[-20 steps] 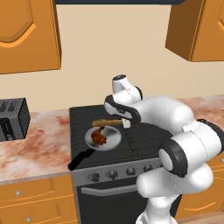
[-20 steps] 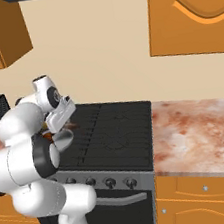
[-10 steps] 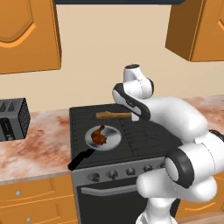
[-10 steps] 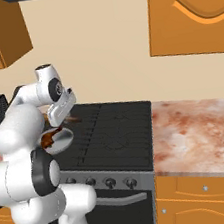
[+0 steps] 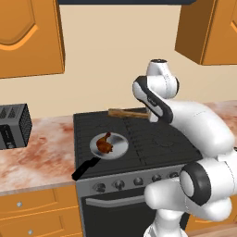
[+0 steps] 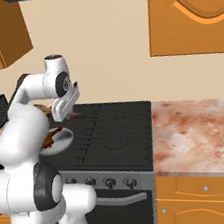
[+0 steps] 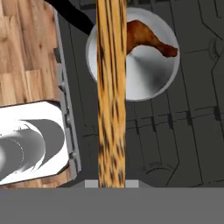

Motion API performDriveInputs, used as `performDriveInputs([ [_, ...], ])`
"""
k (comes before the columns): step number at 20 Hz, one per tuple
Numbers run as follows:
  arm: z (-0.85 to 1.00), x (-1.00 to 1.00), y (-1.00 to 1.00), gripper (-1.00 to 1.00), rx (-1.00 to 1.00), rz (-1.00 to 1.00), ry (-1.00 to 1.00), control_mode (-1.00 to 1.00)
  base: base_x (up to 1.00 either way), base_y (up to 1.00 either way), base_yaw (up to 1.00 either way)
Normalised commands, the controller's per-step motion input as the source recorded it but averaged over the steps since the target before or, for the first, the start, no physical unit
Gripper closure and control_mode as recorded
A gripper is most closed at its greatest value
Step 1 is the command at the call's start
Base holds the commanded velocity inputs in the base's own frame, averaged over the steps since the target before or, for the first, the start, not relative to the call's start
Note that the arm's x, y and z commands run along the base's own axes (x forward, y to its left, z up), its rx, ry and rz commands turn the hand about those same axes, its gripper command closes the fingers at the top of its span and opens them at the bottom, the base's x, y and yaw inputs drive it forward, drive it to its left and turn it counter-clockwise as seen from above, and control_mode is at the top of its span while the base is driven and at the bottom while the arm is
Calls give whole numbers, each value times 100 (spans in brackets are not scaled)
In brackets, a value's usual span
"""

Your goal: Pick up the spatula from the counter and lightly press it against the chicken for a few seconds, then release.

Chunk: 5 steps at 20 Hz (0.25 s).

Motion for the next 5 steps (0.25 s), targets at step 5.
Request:
performDriveInputs([
  [5, 11, -28, -11, 100, 16, 0, -12, -100, 0, 0, 0],
])
